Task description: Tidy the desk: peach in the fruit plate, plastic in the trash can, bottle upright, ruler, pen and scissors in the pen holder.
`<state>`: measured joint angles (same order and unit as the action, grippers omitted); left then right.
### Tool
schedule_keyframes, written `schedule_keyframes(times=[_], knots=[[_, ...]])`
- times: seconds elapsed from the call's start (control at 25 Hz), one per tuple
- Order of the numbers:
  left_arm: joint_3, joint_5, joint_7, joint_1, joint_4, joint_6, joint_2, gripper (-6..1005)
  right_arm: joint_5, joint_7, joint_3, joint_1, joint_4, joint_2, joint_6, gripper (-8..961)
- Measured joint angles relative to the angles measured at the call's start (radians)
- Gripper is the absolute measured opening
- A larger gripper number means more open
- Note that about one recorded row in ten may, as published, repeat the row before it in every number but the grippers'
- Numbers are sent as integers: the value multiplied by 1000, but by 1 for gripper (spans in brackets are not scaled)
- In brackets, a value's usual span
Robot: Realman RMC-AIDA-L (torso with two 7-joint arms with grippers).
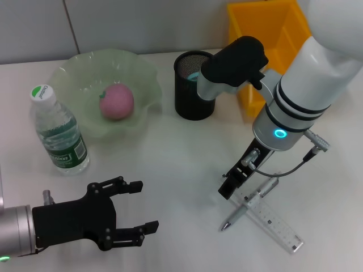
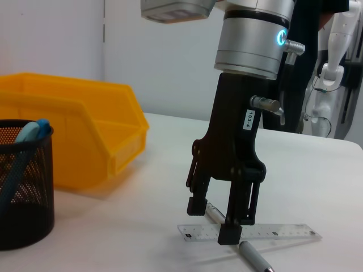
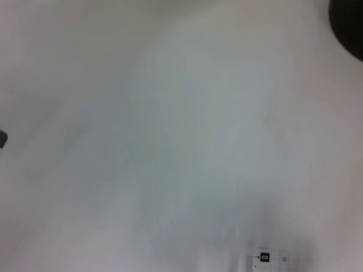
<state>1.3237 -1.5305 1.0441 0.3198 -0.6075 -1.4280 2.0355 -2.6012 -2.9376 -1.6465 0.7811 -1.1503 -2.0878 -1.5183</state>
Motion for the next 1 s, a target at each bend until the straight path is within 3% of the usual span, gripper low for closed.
schedule_keyframes(times=[1.0], knots=[[-21, 0, -5, 0, -2, -26, 2, 851, 1, -2, -4, 6, 35, -2, 13, 649]])
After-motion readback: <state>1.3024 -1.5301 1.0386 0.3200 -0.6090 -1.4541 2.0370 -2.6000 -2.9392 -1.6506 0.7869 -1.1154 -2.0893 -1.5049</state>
